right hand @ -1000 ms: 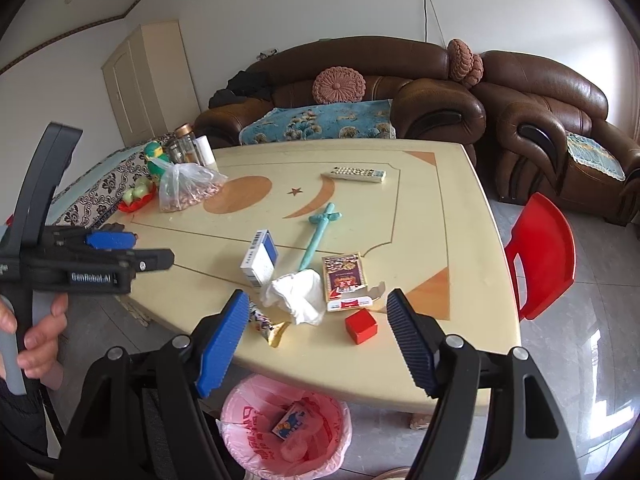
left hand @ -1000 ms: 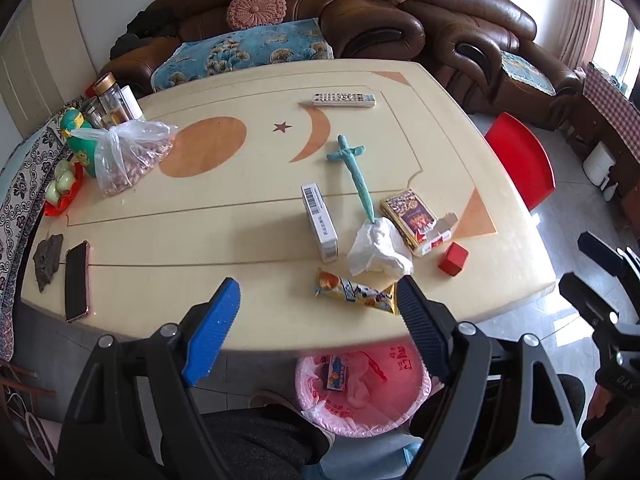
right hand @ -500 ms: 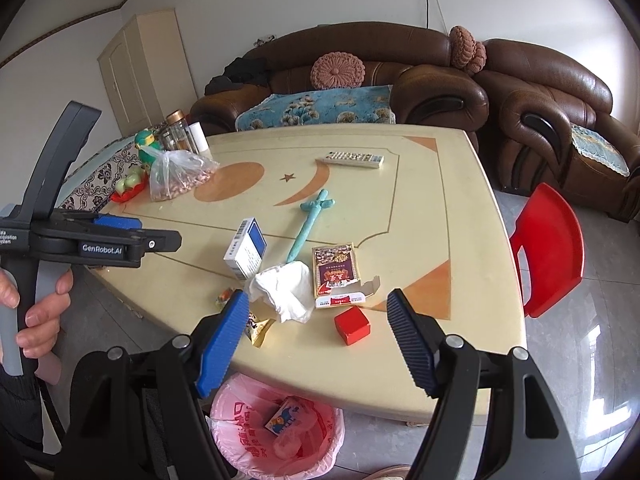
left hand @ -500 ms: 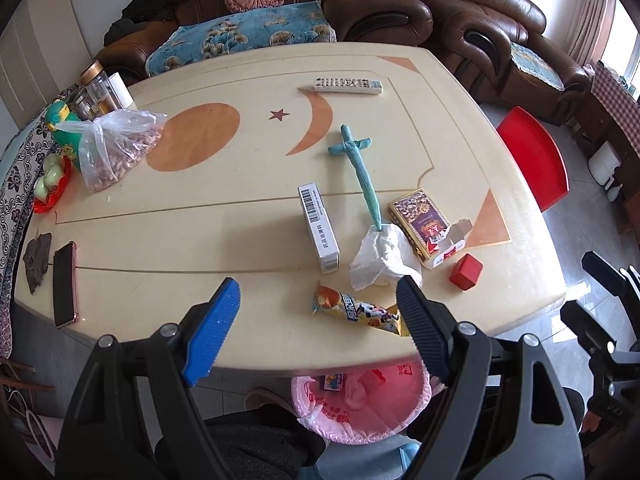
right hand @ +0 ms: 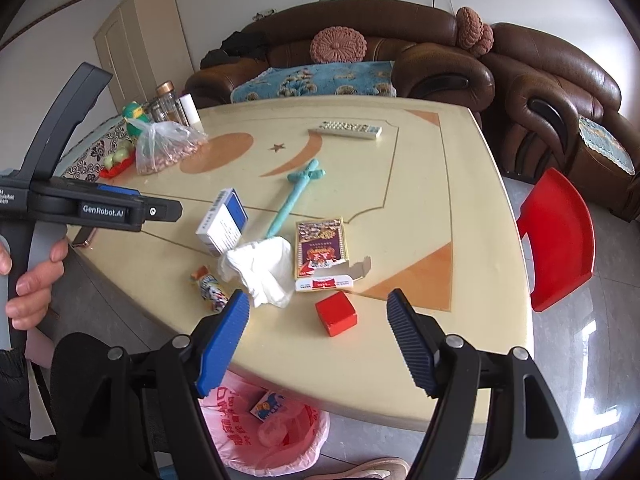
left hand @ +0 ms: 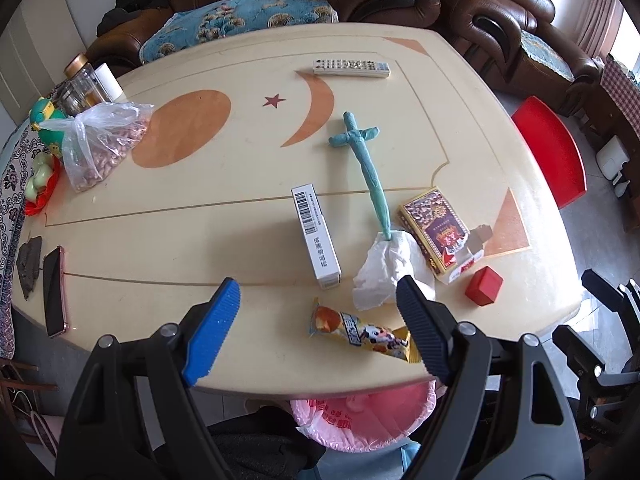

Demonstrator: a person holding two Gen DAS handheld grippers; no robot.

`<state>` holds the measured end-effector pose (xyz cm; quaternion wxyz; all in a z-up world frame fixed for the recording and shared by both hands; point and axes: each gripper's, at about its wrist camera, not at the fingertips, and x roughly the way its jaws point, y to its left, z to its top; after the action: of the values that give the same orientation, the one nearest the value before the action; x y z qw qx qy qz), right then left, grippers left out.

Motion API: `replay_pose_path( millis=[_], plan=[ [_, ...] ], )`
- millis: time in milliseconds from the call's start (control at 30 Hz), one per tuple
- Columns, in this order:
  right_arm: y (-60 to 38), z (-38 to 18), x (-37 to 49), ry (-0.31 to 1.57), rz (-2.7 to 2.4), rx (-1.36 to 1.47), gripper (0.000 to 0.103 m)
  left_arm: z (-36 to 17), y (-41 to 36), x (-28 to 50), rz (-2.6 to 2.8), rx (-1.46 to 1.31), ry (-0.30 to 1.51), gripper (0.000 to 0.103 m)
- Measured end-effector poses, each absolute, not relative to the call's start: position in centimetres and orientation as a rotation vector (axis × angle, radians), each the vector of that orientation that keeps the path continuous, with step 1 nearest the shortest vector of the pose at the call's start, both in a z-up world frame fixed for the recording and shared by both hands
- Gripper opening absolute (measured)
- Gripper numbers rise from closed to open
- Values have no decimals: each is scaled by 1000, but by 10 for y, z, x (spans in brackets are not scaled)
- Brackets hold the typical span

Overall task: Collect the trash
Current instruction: 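Grasp the white medicine box with the left tool while the right tool grasps the red cube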

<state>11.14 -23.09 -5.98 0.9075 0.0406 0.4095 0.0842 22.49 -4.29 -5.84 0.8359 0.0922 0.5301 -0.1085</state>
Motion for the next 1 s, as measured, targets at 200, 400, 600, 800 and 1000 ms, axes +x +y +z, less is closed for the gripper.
replay_pose_path(
  millis=[200, 400, 600, 800, 1000],
  plan=[
    [-232, -79, 126, 888, 175, 56, 70, -73, -47, 248, -224, 195, 1163, 78],
    [-236, -101, 142, 931, 182, 54, 70, -92, -44, 275, -212, 159, 1216, 78],
    [-234, -118, 153, 962, 205, 24, 70, -107, -43, 287, -210, 152, 1243, 78],
    [-225, -137, 166, 1004, 238, -11, 70, -119, -44, 299, -213, 140, 1271, 78],
    [-218, -150, 175, 1029, 256, -50, 70, -125, -44, 305, -204, 133, 1278, 78]
  ],
)
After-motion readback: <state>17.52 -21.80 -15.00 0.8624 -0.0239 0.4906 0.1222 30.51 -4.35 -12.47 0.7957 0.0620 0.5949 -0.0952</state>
